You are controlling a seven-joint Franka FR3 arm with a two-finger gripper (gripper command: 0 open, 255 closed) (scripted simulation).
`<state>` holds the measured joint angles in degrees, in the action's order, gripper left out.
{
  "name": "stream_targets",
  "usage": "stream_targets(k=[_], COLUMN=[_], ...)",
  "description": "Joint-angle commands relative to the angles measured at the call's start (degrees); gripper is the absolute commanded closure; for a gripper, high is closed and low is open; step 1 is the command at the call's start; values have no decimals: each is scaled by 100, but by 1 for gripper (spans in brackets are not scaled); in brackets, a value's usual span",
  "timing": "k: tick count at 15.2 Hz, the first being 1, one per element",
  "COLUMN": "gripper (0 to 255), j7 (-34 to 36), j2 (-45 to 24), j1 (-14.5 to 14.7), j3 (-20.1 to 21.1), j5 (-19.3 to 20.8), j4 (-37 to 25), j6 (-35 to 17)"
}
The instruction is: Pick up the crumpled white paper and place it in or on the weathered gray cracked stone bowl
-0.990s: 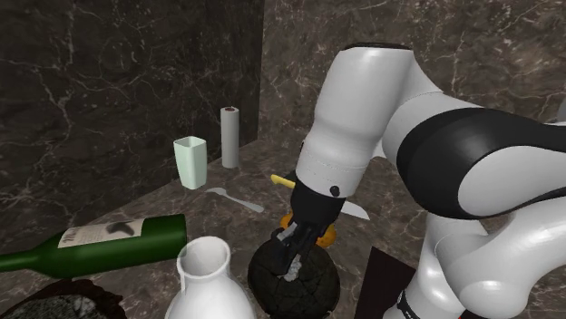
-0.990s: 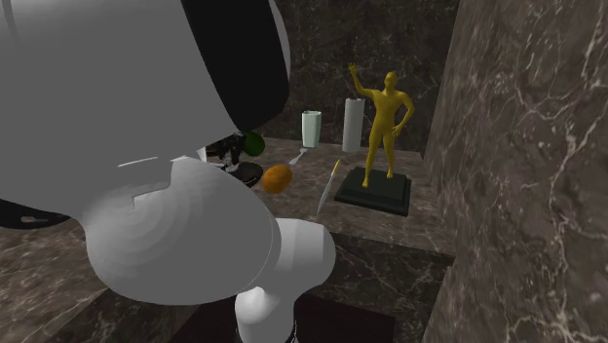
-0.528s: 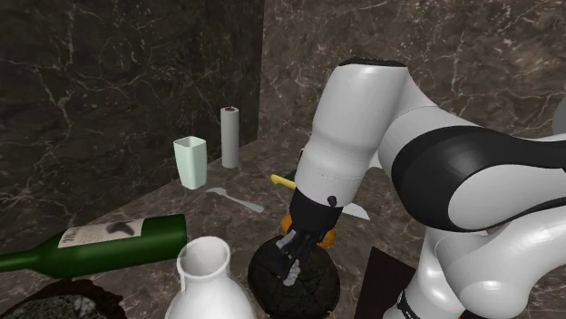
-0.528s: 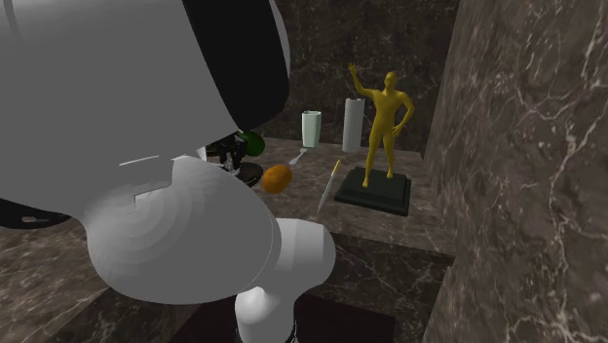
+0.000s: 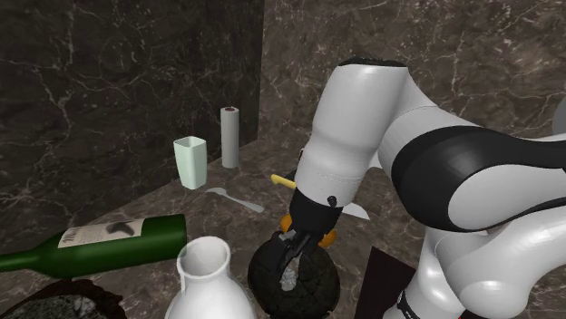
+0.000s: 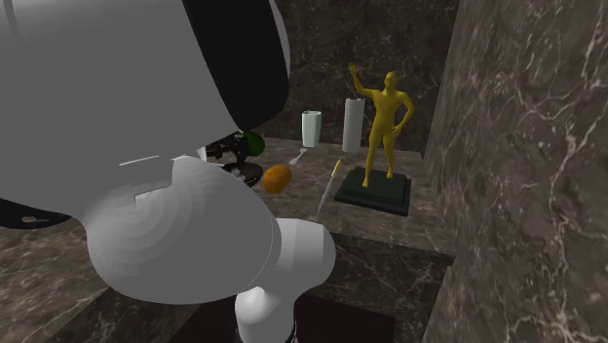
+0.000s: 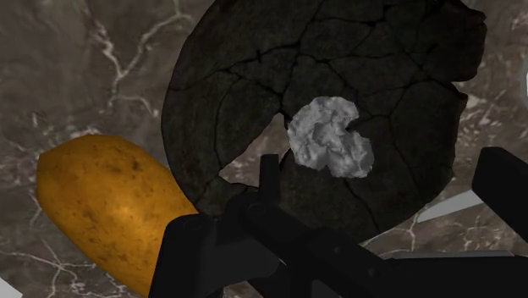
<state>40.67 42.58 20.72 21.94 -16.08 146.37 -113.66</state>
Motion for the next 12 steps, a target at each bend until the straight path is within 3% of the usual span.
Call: stream_targets(k=[1, 4, 12], gripper=[0, 0, 0], j7=[6, 24, 24], j2=[56, 156, 156], j1=[-7, -30, -29], j3=[-51, -185, -184], j5=[34, 129, 129], j4=[-152, -610, -610], j6=[208, 770, 769])
